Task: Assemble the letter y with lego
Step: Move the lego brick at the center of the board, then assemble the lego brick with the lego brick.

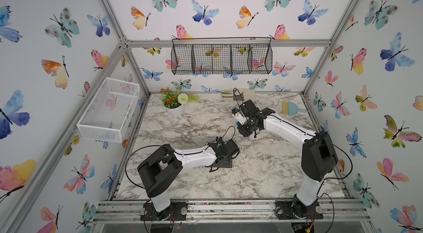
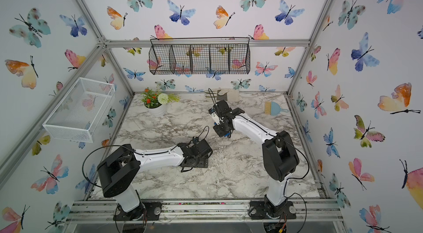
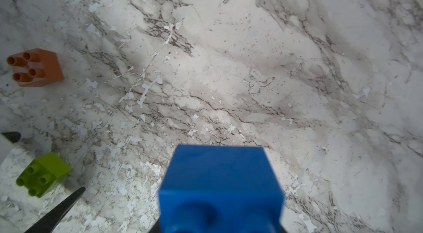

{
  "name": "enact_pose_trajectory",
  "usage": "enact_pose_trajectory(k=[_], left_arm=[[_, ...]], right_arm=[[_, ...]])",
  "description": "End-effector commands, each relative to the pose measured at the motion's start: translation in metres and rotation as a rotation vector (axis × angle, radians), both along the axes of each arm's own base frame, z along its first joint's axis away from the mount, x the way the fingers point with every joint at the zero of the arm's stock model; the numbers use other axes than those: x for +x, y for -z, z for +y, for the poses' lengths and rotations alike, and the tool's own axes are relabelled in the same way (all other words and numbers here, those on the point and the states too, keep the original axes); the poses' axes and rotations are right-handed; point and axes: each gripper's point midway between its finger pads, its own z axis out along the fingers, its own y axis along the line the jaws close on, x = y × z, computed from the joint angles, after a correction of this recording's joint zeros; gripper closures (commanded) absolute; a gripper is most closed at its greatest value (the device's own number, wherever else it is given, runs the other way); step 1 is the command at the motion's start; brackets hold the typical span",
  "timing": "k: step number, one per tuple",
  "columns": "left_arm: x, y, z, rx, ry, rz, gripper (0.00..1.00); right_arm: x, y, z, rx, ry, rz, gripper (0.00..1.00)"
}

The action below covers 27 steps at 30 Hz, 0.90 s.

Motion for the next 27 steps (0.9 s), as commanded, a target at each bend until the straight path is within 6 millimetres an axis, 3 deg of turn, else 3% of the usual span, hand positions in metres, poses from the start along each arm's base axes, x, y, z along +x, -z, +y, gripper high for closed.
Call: enact_pose_trajectory(k=[1, 4, 8, 12, 15, 19, 27], left_arm=[[0.014, -0.03, 0.02, -0.014, -0.044, -0.05, 0.02], [0.026, -0.053, 0.044, -0.114, -0.115, -0.072, 0.01], [0.043, -0.078, 0.097, -0.164, -0.231, -0.121, 0.02], [0.052, -0.085, 0.15, -0.157, -0.331, -0.134, 0.01], [0.055, -0.084, 0.174, -0.194, -0.378, -0.122, 0.02], [0.057, -0.074, 0.186, -0.21, -0.401, -0.094, 0.02], [0.063, -0.063, 0.179, -0.228, -0.383, -0.065, 0.01]], right_arm=[[-0.034, -0.003, 0.025, 0.048, -0.191, 0.038, 0.89], [-0.054, 0.005, 0.039, 0.026, -0.296, 0.058, 0.89], [-0.083, 0.017, 0.058, -0.003, -0.433, 0.074, 0.88], [-0.108, 0.033, 0.069, -0.043, -0.528, 0.1, 0.88], [-0.126, 0.047, 0.073, -0.087, -0.576, 0.106, 0.88], [-0.141, 0.054, 0.077, -0.123, -0.617, 0.105, 0.88], [-0.155, 0.057, 0.085, -0.151, -0.673, 0.108, 0.89]])
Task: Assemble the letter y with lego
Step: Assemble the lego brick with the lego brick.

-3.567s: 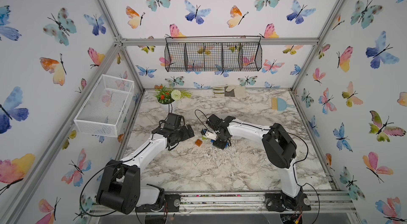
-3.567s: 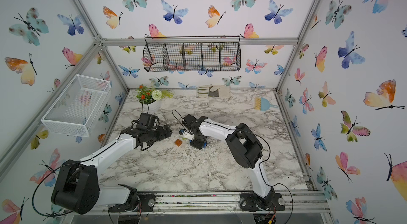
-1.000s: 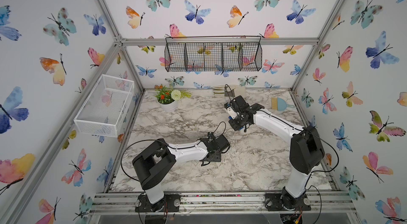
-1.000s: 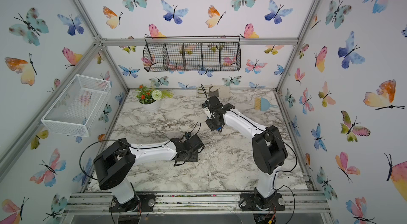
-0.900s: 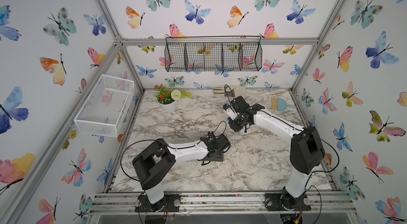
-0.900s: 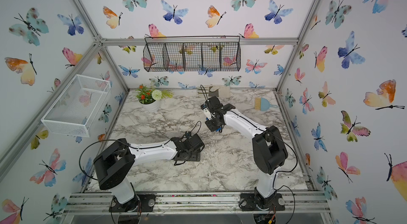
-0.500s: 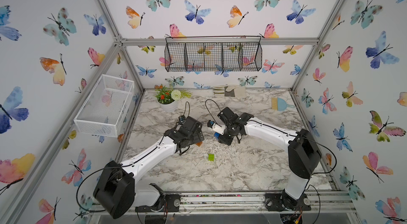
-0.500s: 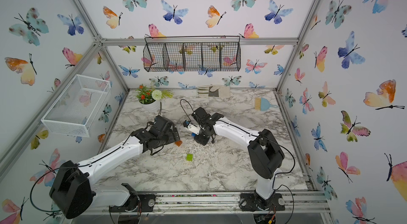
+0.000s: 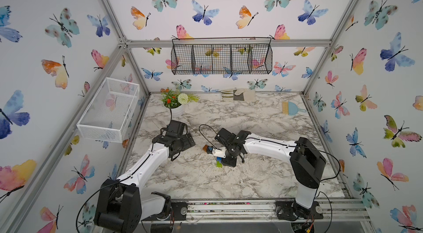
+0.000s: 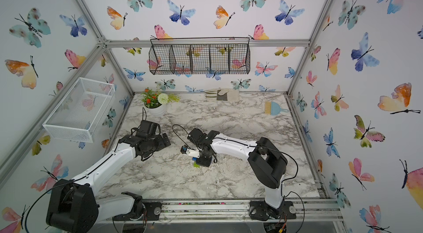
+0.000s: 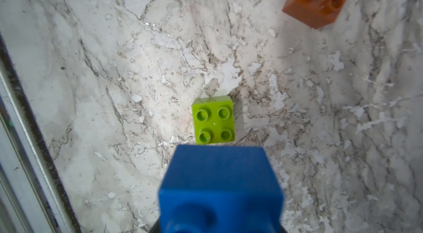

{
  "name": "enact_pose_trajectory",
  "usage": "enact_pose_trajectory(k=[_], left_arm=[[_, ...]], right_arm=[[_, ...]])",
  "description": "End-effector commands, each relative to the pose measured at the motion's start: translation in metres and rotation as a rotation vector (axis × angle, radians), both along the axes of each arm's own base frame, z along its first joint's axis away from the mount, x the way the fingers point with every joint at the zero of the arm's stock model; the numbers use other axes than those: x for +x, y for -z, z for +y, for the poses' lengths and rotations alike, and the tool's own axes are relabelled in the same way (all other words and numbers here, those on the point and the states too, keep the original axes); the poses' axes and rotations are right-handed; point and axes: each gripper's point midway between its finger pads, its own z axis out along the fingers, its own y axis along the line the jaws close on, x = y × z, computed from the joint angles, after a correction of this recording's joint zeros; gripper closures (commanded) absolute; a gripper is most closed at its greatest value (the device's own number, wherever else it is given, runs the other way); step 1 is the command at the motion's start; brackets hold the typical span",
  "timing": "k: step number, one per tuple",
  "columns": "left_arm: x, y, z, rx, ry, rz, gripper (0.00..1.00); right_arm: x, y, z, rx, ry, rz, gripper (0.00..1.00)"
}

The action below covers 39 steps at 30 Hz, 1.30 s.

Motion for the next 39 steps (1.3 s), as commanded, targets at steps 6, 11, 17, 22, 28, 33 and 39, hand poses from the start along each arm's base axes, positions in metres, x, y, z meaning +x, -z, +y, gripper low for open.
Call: enact_pose_trajectory(k=[6, 11, 17, 22, 28, 33, 39], left_arm=[[0.004, 0.008, -0.007, -0.024, 0.04, 0.022, 0.01], [0.004, 0.012, -0.008, -0.032, 0.038, 0.023, 0.02], [0.004, 0.015, -0.007, -0.032, 0.034, 0.027, 0.02], [0.001, 0.019, -0.007, -0.037, 0.035, 0.037, 0.02], [0.0, 0.021, -0.006, -0.035, 0.032, 0.039, 0.02], [0.0, 0.023, -0.006, -0.04, 0.03, 0.041, 0.02], [-0.001, 0.025, -0.007, -0.05, 0.027, 0.043, 0.02]], right_arm=[[-0.003, 0.012, -0.001, -0.068, -0.031, -0.014, 0.89], [0.001, 0.008, 0.003, -0.065, -0.04, -0.048, 0.89], [0.0, 0.003, 0.007, -0.048, -0.054, -0.058, 0.91], [0.0, 0.007, 0.01, -0.059, -0.063, -0.058, 0.92], [0.0, 0.011, 0.013, -0.071, -0.077, -0.05, 0.92], [-0.001, 0.019, 0.01, -0.1, -0.083, -0.039, 0.92], [-0.003, 0.021, 0.006, -0.124, -0.099, -0.044, 0.92]])
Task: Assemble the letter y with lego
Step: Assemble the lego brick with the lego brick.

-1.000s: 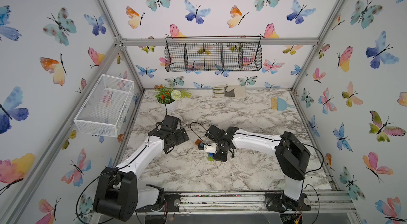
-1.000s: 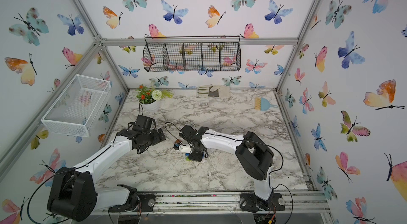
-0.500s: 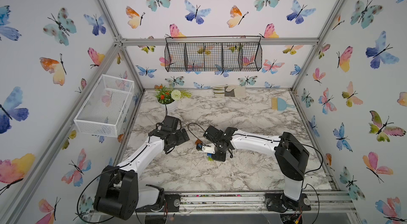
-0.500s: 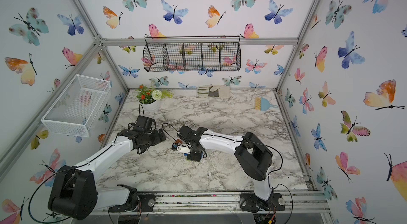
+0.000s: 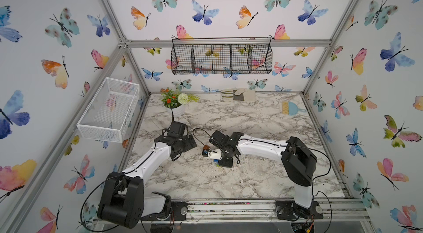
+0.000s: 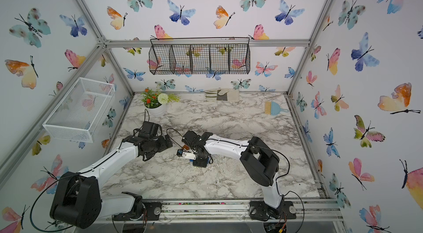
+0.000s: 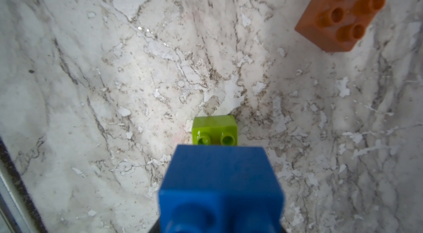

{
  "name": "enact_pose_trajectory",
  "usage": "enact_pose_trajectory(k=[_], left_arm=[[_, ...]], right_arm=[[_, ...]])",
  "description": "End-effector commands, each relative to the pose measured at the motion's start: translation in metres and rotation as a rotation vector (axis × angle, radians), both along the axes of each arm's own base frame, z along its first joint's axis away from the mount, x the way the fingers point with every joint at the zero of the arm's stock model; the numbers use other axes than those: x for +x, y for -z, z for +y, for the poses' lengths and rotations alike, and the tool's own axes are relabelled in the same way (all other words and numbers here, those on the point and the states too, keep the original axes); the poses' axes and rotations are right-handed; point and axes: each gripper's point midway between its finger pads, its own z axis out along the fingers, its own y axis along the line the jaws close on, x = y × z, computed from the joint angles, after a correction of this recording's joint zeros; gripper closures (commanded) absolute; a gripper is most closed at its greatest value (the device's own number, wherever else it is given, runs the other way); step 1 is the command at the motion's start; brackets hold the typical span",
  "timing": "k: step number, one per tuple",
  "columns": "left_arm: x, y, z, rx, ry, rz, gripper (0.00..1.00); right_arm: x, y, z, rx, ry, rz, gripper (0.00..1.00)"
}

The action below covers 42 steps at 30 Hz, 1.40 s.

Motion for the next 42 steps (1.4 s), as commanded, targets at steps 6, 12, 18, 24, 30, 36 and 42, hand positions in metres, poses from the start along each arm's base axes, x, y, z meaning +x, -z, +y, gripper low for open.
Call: enact_pose_trajectory(k=[6, 12, 18, 24, 30, 36, 42], left_arm=[[-0.003, 0.006, 0.0, -0.013, 0.002, 0.018, 0.02], [-0.003, 0.006, -0.001, -0.015, 0.005, 0.018, 0.02], [-0.002, 0.006, -0.002, -0.02, 0.005, 0.015, 0.02], [-0.002, 0.004, -0.001, -0.024, 0.0, 0.012, 0.02], [0.0, 0.002, -0.001, -0.032, -0.004, 0.006, 0.02], [0.0, 0.001, -0.001, -0.032, -0.001, 0.004, 0.02], [0.002, -0.003, 0.0, -0.029, -0.003, 0.0, 0.02]], right_arm=[[-0.009, 0.014, -0.009, -0.095, -0.044, 0.011, 0.92], [-0.011, 0.019, -0.008, -0.119, -0.057, 0.002, 0.92], [-0.014, 0.028, -0.009, -0.158, -0.068, -0.007, 0.91], [-0.027, 0.04, -0.008, -0.18, -0.086, 0.0, 0.92], [-0.026, 0.04, -0.008, -0.179, -0.077, -0.008, 0.92], [-0.022, 0.033, -0.004, -0.169, -0.065, -0.023, 0.89], [-0.02, 0.025, 0.003, -0.156, -0.067, -0.021, 0.72]])
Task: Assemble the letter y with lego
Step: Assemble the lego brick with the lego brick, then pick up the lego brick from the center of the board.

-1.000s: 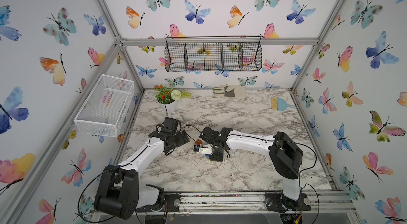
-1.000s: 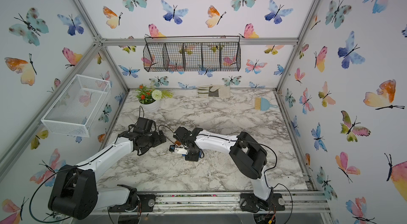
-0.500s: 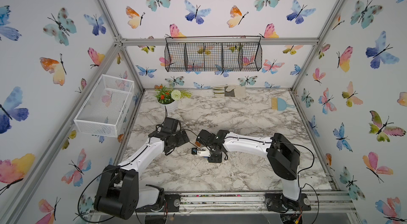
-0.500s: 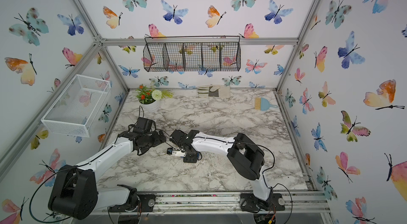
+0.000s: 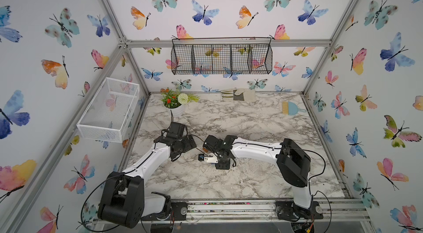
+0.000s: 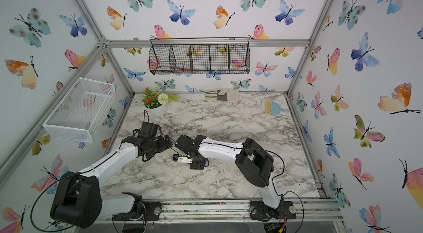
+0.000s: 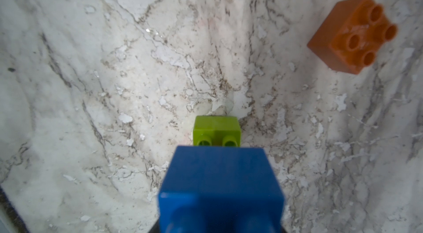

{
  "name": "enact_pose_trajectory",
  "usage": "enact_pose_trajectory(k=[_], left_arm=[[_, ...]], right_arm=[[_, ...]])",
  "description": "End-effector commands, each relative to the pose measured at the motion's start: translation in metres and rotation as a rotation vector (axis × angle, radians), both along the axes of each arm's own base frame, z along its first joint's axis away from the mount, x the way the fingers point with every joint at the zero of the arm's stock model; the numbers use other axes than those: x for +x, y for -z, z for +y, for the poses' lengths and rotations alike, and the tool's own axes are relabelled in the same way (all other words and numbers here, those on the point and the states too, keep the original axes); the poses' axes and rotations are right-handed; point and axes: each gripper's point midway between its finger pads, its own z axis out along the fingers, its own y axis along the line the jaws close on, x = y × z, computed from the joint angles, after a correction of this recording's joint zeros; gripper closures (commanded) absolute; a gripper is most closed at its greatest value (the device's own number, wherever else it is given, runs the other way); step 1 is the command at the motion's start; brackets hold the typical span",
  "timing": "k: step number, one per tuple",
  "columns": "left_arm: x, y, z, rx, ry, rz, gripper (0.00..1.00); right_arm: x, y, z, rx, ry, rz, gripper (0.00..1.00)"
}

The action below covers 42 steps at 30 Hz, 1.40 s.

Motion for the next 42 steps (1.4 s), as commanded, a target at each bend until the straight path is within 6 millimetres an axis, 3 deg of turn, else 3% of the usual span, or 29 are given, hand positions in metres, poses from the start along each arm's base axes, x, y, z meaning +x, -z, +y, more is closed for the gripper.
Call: enact_pose_trajectory(k=[1, 13, 32, 42], left_arm=[[0.003, -0.007, 0.0, -0.01, 0.001, -0.006, 0.02], [0.002, -0.006, 0.0, -0.011, -0.002, -0.003, 0.02], [-0.001, 0.0, 0.002, -0.001, -0.007, 0.005, 0.02], [-0.002, 0.0, 0.003, 0.001, -0.01, 0.005, 0.02]], right_arm=[[-0.012, 0.022, -0.007, -0.072, -0.005, 0.055, 0.69], [-0.013, 0.013, 0.0, -0.039, -0.017, 0.058, 0.57], [-0.013, 0.019, 0.017, -0.02, -0.009, 0.097, 0.55], [-0.014, 0.028, 0.016, -0.034, -0.002, 0.114, 0.56]])
